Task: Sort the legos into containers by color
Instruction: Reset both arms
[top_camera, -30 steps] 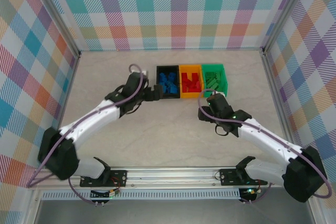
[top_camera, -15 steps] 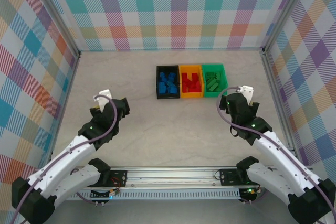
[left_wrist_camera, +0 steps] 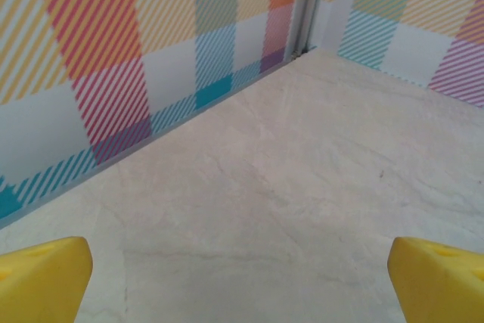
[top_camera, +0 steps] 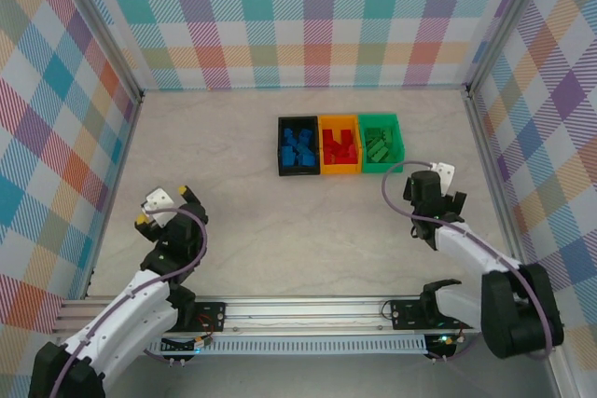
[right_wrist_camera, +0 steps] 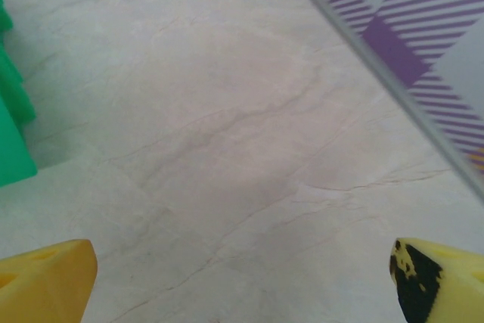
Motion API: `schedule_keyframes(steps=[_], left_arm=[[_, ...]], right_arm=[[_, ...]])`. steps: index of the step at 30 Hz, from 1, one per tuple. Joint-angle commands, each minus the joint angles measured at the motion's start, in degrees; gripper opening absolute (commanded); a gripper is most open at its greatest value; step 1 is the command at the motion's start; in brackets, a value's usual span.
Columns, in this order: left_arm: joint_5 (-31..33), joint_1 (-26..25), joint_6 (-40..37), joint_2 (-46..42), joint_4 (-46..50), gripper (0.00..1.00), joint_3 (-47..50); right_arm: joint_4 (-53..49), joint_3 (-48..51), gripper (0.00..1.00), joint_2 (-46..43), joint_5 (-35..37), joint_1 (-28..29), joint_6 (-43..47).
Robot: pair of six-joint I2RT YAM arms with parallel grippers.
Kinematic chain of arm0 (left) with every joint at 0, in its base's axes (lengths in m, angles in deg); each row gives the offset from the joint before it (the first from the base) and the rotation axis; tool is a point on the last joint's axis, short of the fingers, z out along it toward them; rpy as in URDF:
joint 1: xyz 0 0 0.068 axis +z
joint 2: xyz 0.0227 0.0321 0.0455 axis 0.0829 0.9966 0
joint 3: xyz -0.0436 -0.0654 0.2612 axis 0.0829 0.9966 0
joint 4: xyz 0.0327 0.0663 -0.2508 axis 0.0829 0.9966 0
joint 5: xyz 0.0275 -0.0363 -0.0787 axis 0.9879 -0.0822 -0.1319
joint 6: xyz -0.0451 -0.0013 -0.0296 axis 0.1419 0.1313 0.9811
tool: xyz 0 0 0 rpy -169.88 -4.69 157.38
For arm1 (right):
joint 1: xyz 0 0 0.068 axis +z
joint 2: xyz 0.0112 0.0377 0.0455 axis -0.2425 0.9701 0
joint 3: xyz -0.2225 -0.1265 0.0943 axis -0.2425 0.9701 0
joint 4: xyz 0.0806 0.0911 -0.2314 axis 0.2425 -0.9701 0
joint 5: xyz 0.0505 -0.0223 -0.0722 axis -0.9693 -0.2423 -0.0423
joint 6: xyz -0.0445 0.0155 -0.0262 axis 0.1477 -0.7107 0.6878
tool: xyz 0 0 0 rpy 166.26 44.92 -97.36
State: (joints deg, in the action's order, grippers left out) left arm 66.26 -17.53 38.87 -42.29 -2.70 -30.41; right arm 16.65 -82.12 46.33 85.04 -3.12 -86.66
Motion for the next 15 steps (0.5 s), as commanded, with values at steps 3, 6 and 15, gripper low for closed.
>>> schedule_keyframes(steps=[3, 6, 15], left_arm=[[-7.7, 5.1, -10.7, 15.7, -19.6, 1.00, -0.7], [-9.2, 6.9, -12.1, 25.8, -31.3, 1.00, -0.3], [-24.5, 8.5, -23.3, 42.4, -41.5, 1.00, -8.1]], right_arm=[[23.5, -0.4, 0.99, 8.2, -11.6, -1.3, 9.7], [31.4, -0.3, 0.99, 11.9, -15.3, -1.4, 13.2], [36.9, 0.0, 0.99, 17.1, -29.1, -5.3, 15.1]])
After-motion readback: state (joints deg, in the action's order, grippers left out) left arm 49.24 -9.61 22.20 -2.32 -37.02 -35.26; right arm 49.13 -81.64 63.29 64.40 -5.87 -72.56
